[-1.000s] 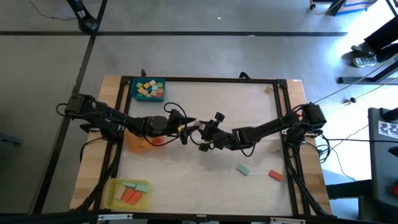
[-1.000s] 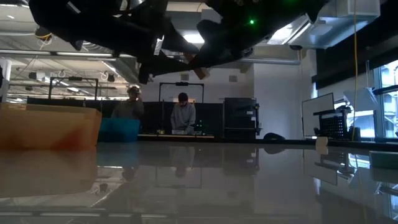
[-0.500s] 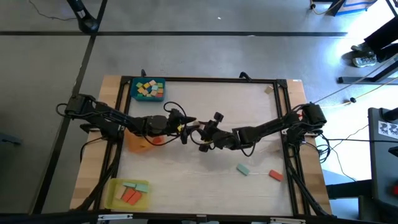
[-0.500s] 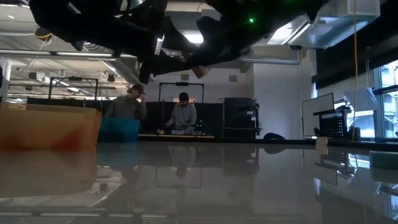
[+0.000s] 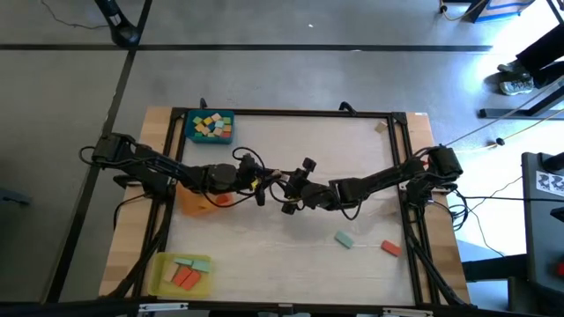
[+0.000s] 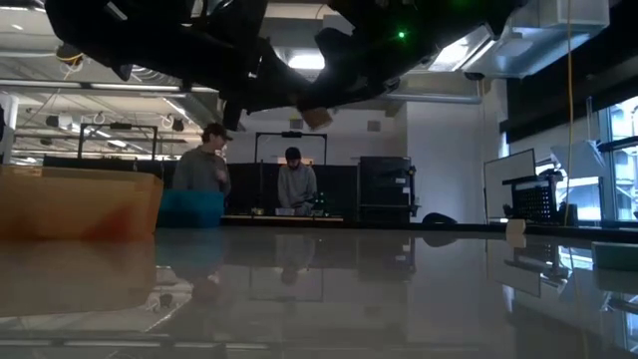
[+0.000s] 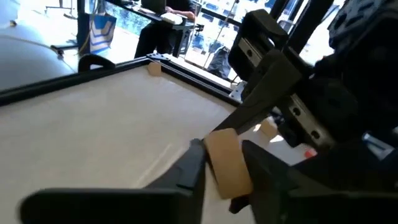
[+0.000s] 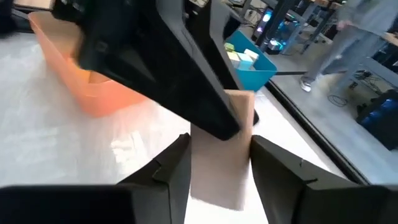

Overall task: Sort blocks by size
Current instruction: Put the light brown rectangular block into the yellow bin

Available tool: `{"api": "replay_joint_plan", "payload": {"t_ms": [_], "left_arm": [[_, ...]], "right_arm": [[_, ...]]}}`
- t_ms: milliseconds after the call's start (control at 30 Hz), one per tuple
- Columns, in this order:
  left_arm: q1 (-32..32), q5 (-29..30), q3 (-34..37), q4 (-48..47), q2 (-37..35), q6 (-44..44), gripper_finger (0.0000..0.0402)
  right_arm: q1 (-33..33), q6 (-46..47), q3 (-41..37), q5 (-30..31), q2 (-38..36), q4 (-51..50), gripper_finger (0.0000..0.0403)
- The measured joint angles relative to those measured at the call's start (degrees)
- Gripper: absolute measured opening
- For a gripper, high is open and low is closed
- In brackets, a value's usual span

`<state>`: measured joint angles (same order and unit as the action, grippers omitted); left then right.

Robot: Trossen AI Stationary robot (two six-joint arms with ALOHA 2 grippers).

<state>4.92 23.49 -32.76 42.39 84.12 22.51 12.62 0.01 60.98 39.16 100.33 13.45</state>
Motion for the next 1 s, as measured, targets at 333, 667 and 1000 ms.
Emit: {"api": "replay_joint_plan", "payload": {"t_ms": [333, 667, 1000], "left_arm": [[3.5, -0.2, -0.1, -4.6, -6.0, -9.3, 0.0039], [12.9, -4.2, -0.1, -31.3, -29.2, -6.2, 0.0042], [27.0, -8.0, -1.8, -56.1, -39.2, 3.0, 0.0043]], "right_arm": [[4.3, 0.3, 0.1, -2.2, -5.5, -9.1, 0.0177], [11.5, 10.2, 0.0, -12.6, -9.3, -26.9, 0.0177], [10.0, 17.7, -4.2, -13.3, -8.9, -28.3, 0.0177]]}}
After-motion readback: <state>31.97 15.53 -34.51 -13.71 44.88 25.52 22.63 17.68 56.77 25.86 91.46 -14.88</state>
